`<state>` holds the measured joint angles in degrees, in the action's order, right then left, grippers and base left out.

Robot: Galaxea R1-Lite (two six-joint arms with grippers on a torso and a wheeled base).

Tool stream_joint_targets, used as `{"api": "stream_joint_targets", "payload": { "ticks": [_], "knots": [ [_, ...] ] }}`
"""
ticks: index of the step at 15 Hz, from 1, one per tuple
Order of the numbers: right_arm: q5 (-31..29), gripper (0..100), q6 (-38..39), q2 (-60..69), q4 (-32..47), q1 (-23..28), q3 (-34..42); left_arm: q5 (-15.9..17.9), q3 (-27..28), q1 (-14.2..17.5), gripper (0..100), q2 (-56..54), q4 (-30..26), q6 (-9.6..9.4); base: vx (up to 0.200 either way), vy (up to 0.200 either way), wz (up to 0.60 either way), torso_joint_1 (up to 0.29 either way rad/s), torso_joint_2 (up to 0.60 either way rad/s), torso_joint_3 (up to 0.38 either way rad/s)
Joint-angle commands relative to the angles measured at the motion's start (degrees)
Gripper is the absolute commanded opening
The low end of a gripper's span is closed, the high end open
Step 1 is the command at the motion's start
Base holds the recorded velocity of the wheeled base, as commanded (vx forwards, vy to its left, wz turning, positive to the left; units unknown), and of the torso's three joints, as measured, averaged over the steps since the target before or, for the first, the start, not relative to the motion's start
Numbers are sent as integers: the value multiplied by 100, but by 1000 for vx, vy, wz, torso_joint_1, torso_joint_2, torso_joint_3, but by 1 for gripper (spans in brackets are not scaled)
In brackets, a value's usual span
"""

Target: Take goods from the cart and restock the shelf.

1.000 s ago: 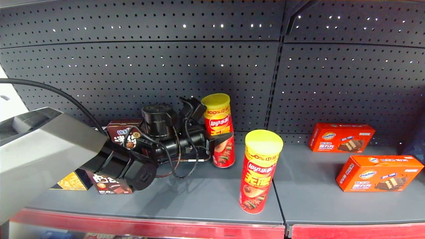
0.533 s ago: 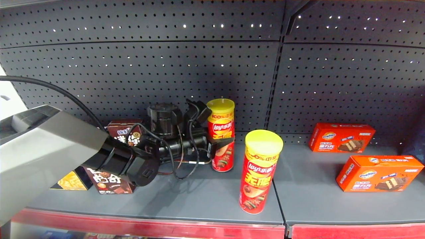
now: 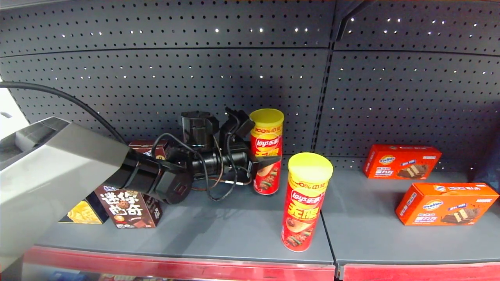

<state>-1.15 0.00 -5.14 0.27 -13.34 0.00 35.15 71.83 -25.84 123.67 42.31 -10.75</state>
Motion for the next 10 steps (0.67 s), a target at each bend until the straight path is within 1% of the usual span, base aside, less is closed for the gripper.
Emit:
{"api": "stream_joint_targets", "payload": {
  "ticks": [1,2,4,6,8,10],
  "knots": [
    [0,100,0,-4,0,-2,0,10,174,-35,0,139,5,3,0,0,0,0,0,0],
    [0,100,0,-4,0,-2,0,1,358,-79,0,289,31,3,0,0,0,0,0,0],
    [0,100,0,-4,-9,-2,0,-8,534,-96,0,438,5,21,0,0,0,0,0,0],
    [0,100,0,-4,0,-2,0,-25,587,-167,0,553,31,21,0,0,0,0,0,0],
    [0,100,0,-13,0,-2,0,-52,596,-202,0,658,84,-32,0,0,0,0,0,0],
    [0,100,0,-4,0,-2,0,-52,631,-211,0,772,110,-32,0,0,0,0,0,0]
  ]
}}
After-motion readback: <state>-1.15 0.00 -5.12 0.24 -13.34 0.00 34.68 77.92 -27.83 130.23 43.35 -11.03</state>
